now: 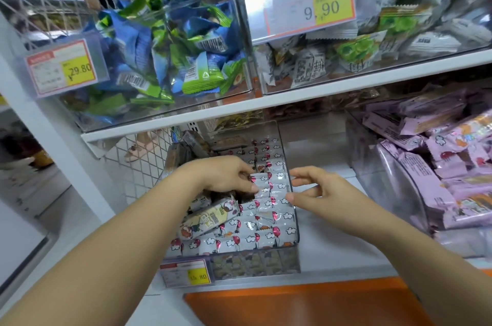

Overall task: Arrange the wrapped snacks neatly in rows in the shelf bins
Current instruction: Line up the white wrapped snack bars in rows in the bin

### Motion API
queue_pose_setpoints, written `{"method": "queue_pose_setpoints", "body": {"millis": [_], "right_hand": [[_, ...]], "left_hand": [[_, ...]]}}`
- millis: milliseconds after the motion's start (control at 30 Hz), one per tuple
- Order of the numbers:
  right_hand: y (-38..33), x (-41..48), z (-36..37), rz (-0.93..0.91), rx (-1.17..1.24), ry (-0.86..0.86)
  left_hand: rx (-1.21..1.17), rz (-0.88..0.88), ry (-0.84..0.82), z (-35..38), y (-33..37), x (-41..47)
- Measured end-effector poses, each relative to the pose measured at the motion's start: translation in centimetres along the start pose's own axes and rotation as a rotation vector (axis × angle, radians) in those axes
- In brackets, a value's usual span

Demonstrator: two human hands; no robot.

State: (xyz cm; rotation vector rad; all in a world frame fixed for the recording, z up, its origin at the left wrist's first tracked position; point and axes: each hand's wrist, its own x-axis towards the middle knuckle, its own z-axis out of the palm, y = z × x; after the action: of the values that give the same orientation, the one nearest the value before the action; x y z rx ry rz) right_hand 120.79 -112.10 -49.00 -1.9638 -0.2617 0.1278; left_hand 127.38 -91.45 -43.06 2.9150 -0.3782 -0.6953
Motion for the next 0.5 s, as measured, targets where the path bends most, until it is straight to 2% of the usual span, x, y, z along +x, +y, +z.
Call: {"method": "queue_pose_setpoints", "body": {"millis": [100,200,367,433,500], "right_hand": [[0.0,-0.2,-0.1,-0.005,-0.008,-0.004],[0.1,-0.4,-0.2,-0.017,-0.026,-0.003],[0.3,-0.4,0.0,-0.026,-0.038,0.012],[0.3,-0.5,0.1,-0.029,-0.044,0.012],[0.3,-0.6,0.1,-0.034,-0.049,0.015]], "left_hand": [[-0.04,0.025,0.107,-0.1,-0.5,-2.5],[0.018,0.034,0.174,-0.2,-1.3,-5.3],[0.458,-0.026,0.124,0.7,-2.6,-8.1],[0.468,-0.041,0.115,1.4,-3.0,-8.1],[0.347,-0.006,0.168,1.4,-3.0,-8.1]]}}
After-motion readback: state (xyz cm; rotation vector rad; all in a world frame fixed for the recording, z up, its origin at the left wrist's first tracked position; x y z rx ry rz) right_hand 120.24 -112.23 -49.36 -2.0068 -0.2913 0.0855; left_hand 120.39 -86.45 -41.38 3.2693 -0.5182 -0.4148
